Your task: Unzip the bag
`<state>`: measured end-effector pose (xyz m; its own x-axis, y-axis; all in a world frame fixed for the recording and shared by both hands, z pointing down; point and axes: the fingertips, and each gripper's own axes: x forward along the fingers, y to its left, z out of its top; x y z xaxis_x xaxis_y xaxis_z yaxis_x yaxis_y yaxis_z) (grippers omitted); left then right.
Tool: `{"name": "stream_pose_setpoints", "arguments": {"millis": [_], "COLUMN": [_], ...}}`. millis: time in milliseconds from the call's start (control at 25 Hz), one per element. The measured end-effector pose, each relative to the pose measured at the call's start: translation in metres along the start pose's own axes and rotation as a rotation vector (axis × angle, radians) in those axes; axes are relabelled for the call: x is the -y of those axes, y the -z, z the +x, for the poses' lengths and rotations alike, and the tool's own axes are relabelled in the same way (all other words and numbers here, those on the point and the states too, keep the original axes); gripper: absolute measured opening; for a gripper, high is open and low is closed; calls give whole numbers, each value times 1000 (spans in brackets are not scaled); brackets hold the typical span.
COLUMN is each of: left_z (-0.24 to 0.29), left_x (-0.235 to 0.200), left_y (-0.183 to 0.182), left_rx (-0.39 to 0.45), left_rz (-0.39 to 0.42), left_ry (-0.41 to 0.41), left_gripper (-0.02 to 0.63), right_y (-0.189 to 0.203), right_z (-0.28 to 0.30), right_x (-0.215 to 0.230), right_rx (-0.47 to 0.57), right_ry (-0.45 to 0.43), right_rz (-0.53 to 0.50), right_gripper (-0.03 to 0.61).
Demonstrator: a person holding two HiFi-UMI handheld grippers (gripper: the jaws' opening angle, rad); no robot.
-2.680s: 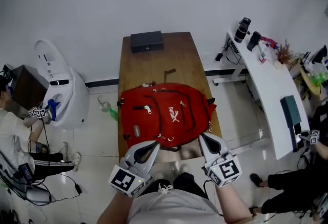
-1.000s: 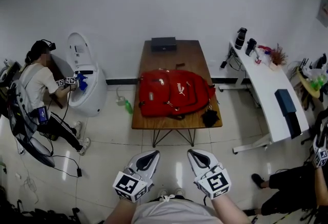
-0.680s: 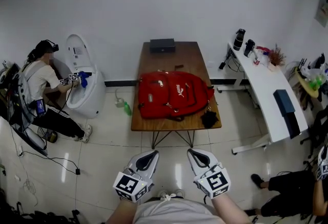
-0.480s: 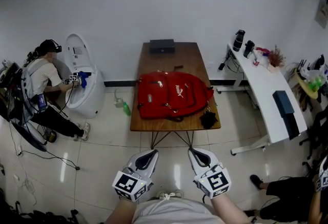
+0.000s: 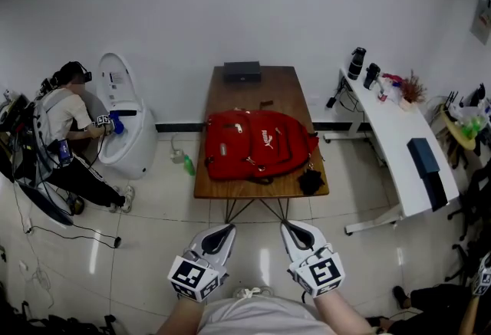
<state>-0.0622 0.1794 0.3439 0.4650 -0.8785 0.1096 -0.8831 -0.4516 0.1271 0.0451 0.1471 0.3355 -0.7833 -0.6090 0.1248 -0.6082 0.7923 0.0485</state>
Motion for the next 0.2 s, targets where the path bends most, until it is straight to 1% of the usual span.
{"name": "stream_pose_setpoints", "arguments": {"millis": [200], "left_z": [1], "left_x": [4], "left_y": [-1], "left_rx": [4], "left_rz": [-7], "left_ry": [1], "left_gripper": [6], "right_y": [0], "right_z": [0], "right_x": [2], "right_rx": [21], "right_ry": [-9], "right_rz": [-29], "right_gripper": [6]}}
